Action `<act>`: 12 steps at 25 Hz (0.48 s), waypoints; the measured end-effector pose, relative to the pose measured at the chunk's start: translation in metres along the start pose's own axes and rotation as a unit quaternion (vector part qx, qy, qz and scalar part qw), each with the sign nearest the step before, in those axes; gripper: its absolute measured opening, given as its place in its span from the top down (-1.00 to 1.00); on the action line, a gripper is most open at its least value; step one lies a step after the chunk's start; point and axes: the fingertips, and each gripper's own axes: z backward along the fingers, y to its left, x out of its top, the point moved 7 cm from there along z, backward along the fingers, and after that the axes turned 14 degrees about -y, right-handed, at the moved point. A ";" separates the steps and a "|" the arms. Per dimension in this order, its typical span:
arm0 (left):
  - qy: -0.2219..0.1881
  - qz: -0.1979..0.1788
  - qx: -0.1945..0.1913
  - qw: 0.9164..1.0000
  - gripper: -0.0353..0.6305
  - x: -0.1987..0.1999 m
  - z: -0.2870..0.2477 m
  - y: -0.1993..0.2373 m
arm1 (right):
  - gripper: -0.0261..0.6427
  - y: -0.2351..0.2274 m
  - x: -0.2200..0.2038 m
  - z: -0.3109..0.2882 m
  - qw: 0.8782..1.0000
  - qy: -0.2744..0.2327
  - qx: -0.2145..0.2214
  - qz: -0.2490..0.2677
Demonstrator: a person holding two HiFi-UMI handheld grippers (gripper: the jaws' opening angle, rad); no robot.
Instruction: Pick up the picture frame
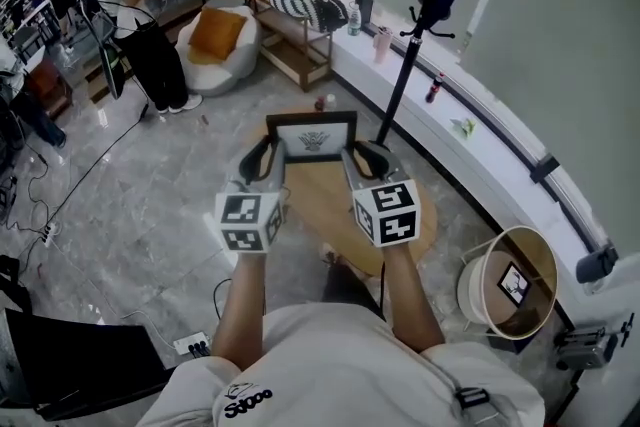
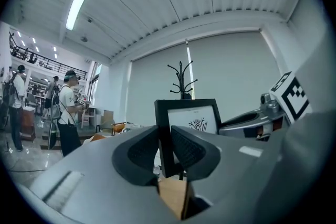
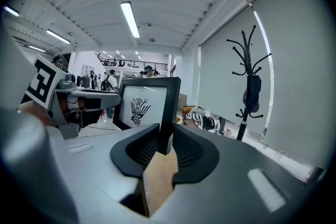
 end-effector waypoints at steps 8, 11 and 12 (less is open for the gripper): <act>-0.033 -0.001 0.002 0.999 0.65 0.027 0.011 0.001 | 0.67 0.011 0.026 0.009 0.999 -0.030 0.004 0.019; -0.044 -0.013 -0.003 0.999 0.65 0.038 0.015 -0.002 | 0.67 0.013 0.035 0.015 0.999 -0.040 0.005 0.024; -0.046 -0.017 -0.004 0.999 0.65 0.041 0.016 -0.003 | 0.67 0.013 0.038 0.016 0.999 -0.043 0.005 0.025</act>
